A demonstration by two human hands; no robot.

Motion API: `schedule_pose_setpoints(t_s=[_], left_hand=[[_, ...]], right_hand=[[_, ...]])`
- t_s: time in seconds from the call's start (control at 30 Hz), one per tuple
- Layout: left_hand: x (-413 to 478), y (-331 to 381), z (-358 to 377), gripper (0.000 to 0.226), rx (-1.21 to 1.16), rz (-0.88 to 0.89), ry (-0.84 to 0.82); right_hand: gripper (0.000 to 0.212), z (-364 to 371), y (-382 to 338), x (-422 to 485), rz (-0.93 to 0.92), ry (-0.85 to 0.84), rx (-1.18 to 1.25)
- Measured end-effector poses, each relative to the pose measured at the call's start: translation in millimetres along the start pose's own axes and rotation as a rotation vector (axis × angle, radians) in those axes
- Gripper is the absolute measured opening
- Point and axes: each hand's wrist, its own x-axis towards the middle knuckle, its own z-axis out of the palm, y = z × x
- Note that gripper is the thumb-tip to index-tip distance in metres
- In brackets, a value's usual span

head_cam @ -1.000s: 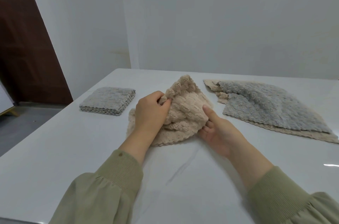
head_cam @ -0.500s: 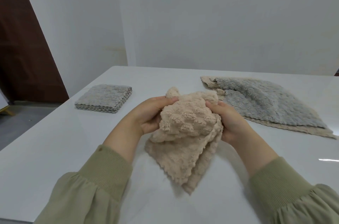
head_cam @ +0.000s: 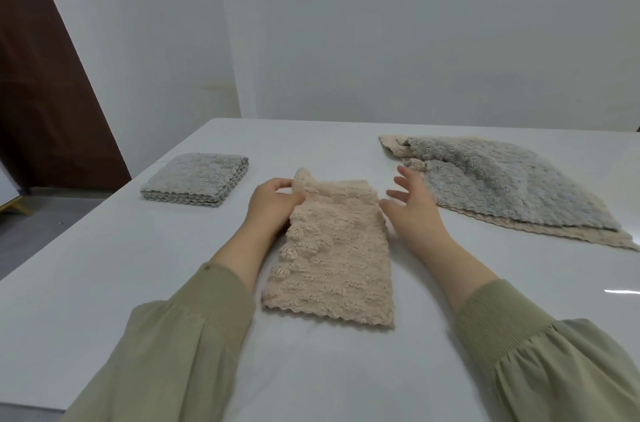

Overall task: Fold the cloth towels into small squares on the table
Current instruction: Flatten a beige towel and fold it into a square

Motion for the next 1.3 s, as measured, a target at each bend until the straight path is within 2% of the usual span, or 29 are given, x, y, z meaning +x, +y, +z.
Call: schedule_pose_setpoints(t_s=[0.1,0.17,0.23,0.3,0.37,0.4,0.43,0.47,0.57,0.63,0.7,0.8,0.9,1.17,1.3], left_hand=[[7,-3,-5,0.048,-0.014,-0.008,0.067],[8,-2,-8,0.054,0.009,0.056,0.063],[3,1,-9,0.054,0.259,0.261,-0.003],[-2,1,-7,0.056,0.54,0.427,-0.189],[-2,-5,-2,0.06,0.932,0.455,-0.39],[-1,-8,0,0.06,1.052,0.428,-0.447],[1,-11,0,0.058,1.067,0.408,-0.459],[2,-12,0,0.055,0.988,0.414,-0.425],[7,-13,-3,0.044,0.637,0.42,-0.182],[14,-15,-4,0.042,0.633,0.366,-0.058],[21,-16,-2,0.046,0.7,0.297,-0.011],[33,-16,2,0.052,0.756,0.258,-0.003],[46,-14,3,0.049,0.631,0.239,0.012],[70,-9,10,0.051,0.616,0.279,-0.072],[75,-10,9,0.056,0.525,0.272,-0.113]], right_hand=[[0.055,1,-5,-9,-0.1,-0.05,-0.237],[0.052,2,-11,-17,-0.205,-0.114,-0.357],[0.053,6,-13,-22,-0.299,-0.219,-0.552],[0.058,11,-10,-24,-0.268,-0.379,-0.825],[0.059,12,-4,-21,-0.176,-0.463,-0.968],[0.057,11,-2,-18,-0.151,-0.443,-0.969],[0.055,9,0,-15,-0.133,-0.398,-0.944],[0.052,8,3,-11,-0.121,-0.335,-0.908],[0.047,5,10,4,-0.101,-0.144,-0.869],[0.044,8,12,12,-0.09,-0.078,-0.889],[0.041,13,13,21,-0.084,-0.062,-0.879],[0.04,20,11,35,-0.093,-0.039,-0.723],[0.04,27,10,47,-0.115,-0.043,-0.624],[0.045,37,16,80,-0.166,-0.123,-0.842],[0.048,35,12,88,-0.106,-0.19,-0.932]])
